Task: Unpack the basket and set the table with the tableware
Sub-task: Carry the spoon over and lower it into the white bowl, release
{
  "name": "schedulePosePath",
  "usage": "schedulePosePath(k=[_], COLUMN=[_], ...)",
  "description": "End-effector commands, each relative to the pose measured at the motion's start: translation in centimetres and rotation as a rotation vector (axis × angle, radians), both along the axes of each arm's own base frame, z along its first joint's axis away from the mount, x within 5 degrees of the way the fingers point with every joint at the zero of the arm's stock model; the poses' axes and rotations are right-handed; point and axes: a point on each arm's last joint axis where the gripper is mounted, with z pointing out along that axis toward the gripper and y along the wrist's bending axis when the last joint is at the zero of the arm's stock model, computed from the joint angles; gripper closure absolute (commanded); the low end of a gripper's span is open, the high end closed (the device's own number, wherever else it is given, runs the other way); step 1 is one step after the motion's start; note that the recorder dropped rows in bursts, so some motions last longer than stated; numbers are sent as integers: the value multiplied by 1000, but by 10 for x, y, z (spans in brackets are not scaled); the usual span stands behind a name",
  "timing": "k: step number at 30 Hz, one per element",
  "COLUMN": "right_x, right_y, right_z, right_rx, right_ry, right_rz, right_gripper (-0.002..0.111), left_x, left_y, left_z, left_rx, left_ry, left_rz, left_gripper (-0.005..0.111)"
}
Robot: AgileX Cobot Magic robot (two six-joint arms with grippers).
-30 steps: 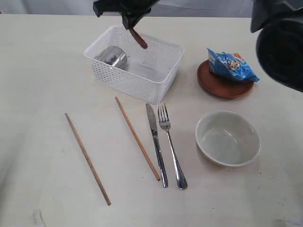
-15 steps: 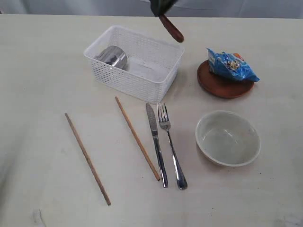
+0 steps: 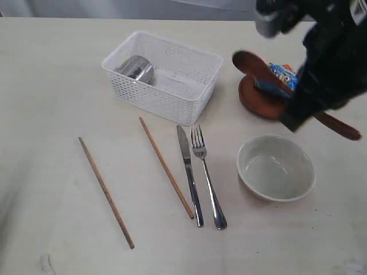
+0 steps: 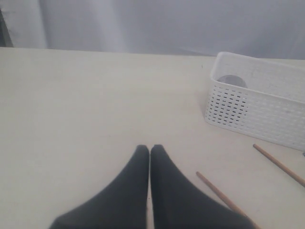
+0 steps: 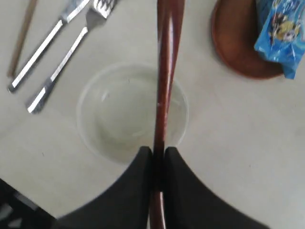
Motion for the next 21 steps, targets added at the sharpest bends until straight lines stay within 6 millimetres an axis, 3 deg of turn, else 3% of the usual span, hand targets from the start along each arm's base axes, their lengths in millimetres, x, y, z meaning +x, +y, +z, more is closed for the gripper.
schedulePosePath(k=[1, 10, 16, 21], right_x=[-18, -33, -37, -26], right_y=[-23, -47, -50, -40], right_z=[-27, -77, -85, -93], right_rx=[-140, -417, -438, -388], right_ry=[30, 161, 195, 119], right_rz=[112, 371, 401, 427], right_gripper=[109, 109, 109, 109], left_x=[0, 0, 0, 0], left_y=[0, 0, 0, 0], left_z=[0, 0, 0, 0], left_rx=[-6, -6, -6, -6], left_ry=[-5, -5, -5, -5], left_rz=[-2, -2, -2, -2], left_gripper=[105, 105, 105, 105])
